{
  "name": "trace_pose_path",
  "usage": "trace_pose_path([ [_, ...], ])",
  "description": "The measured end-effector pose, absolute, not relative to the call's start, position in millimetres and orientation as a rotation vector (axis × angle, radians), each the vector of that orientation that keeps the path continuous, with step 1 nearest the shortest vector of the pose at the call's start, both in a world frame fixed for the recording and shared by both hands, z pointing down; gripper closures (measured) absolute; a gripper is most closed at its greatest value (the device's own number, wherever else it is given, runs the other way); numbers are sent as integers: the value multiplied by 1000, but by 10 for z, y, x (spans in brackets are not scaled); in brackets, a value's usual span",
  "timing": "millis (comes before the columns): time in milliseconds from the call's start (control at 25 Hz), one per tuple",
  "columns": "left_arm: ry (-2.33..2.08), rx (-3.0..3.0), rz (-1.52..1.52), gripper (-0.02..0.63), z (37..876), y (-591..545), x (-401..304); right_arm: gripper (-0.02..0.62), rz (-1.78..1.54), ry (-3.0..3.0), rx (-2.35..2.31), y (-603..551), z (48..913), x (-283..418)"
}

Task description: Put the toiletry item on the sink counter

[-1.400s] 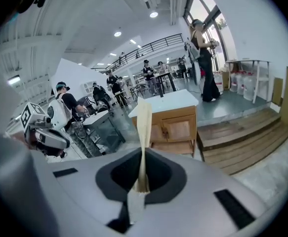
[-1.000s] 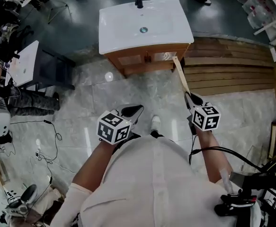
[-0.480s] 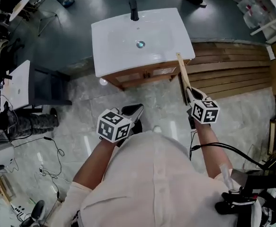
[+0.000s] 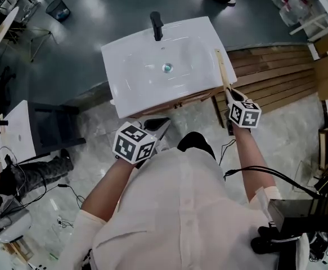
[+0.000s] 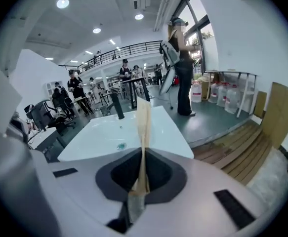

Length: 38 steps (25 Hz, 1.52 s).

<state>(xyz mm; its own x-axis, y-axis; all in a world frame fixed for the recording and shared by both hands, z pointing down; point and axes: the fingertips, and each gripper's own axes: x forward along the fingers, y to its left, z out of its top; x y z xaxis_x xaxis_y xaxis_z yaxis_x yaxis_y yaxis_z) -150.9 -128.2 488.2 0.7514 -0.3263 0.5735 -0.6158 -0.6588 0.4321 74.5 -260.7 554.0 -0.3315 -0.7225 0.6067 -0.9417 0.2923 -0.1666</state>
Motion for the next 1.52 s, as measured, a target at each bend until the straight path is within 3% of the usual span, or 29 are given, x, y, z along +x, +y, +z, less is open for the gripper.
trace_pose_path([
  [680, -921, 2177, 597, 600, 4794, -2480, -1633, 584, 678, -2041, 1390, -4475, 6239, 905],
  [1520, -1022, 2084, 615, 600, 4895, -2513, -1463, 563, 659, -2046, 1342, -4807, 6515, 932],
])
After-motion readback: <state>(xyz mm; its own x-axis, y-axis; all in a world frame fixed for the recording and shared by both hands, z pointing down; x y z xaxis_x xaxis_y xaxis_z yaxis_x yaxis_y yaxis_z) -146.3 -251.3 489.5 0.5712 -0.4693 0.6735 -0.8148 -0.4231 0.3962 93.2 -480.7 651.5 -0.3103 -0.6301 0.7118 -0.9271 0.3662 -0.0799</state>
